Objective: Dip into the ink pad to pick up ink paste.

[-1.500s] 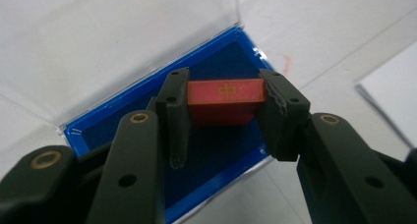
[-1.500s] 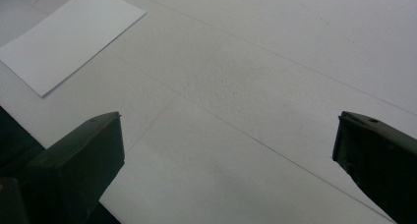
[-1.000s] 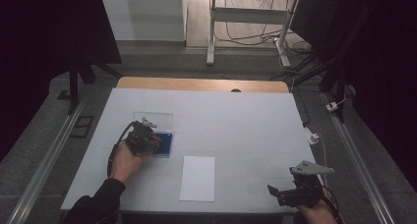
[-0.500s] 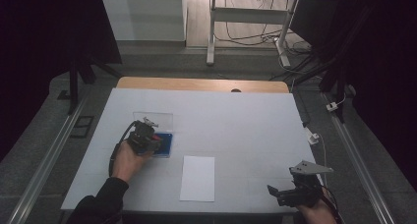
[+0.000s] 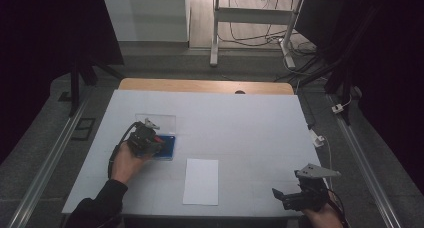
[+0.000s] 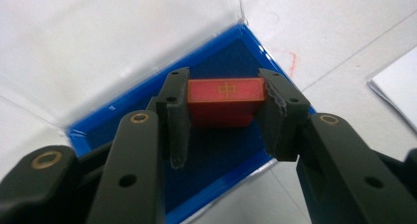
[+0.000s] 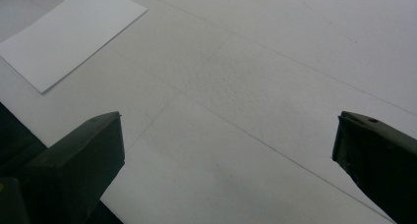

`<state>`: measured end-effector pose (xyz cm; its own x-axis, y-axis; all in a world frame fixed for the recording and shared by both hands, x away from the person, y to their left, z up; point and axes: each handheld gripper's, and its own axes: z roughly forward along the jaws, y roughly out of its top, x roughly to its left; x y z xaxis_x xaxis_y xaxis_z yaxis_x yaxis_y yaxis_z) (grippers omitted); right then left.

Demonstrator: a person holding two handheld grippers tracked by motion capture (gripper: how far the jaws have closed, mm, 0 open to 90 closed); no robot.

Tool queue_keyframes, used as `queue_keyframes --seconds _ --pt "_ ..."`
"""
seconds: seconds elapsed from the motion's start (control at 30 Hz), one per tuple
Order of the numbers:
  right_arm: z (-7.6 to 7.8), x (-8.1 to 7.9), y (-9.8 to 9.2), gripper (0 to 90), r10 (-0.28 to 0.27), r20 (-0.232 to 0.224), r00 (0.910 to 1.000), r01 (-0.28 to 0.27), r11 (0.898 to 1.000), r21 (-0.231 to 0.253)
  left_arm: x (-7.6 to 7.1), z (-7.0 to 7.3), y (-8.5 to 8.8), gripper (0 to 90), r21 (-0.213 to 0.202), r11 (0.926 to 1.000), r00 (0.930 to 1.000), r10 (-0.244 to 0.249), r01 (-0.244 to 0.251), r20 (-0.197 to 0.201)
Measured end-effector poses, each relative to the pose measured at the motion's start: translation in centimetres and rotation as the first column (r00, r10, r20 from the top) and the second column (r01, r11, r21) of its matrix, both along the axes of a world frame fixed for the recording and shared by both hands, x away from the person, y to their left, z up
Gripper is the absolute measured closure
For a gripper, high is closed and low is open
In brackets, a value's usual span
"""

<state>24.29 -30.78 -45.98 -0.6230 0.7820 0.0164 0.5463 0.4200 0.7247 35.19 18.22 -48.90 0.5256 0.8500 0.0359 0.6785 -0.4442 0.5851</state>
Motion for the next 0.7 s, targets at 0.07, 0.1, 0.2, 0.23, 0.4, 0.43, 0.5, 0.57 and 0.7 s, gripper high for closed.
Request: queue_keyframes --seconds 0.07,0.1,0.2,0.23,0.4,0.43,0.5,0.57,0.7 --pt "0.0 0.0 0.0 0.0 0.001 0.001 1.0 -0.001 1.0 0.0 -0.2 0.5 0.3 58.6 -0.028 0.9996 0.9997 -0.002 0.003 0.025" --pt "0.0 0.0 0.0 0.0 0.001 0.001 1.0 -0.001 1.0 0.001 -0.2 0.5 0.3 58.6 -0.028 0.9996 0.9997 -0.002 0.003 0.025" --pt "0.0 0.0 -0.1 0.0 0.001 0.002 1.0 -0.001 1.0 -0.001 -0.5 1.1 1.0 58.6 -0.061 0.9981 0.9988 0.016 -0.013 0.046" --pt "0.0 0.0 -0.1 0.0 0.002 0.003 1.0 -0.002 1.0 0.0 -0.6 1.2 1.2 58.5 -0.071 0.9973 0.9987 0.022 -0.019 0.045" --pt "0.0 0.0 -0.1 0.0 0.002 0.001 1.0 -0.002 1.0 0.002 -0.7 1.5 2.2 58.5 -0.13 0.9904 0.9985 0.05 -0.046 0.024" --pt "0.0 0.0 -0.1 0.0 0.002 0.001 1.0 -0.002 1.0 0.002 -0.7 1.5 2.4 58.5 -0.136 0.9894 0.9983 0.055 -0.052 0.017" --pt "0.0 0.0 -0.1 0.0 0.002 0.001 1.0 -0.002 1.0 0.001 -0.7 1.3 2.9 58.5 -0.141 0.9876 0.9977 0.068 -0.068 -0.003" --pt "0.0 0.0 -0.1 0.0 0.003 0.002 1.0 -0.003 1.0 0.001 -0.7 1.3 2.9 58.5 -0.136 0.9882 0.9975 0.07 -0.071 -0.009" --pt "0.0 0.0 -0.1 0.0 0.004 0.0 1.0 -0.004 1.0 0.0 -0.7 0.8 2.9 58.4 -0.107 0.991 0.9965 0.078 -0.081 -0.029"
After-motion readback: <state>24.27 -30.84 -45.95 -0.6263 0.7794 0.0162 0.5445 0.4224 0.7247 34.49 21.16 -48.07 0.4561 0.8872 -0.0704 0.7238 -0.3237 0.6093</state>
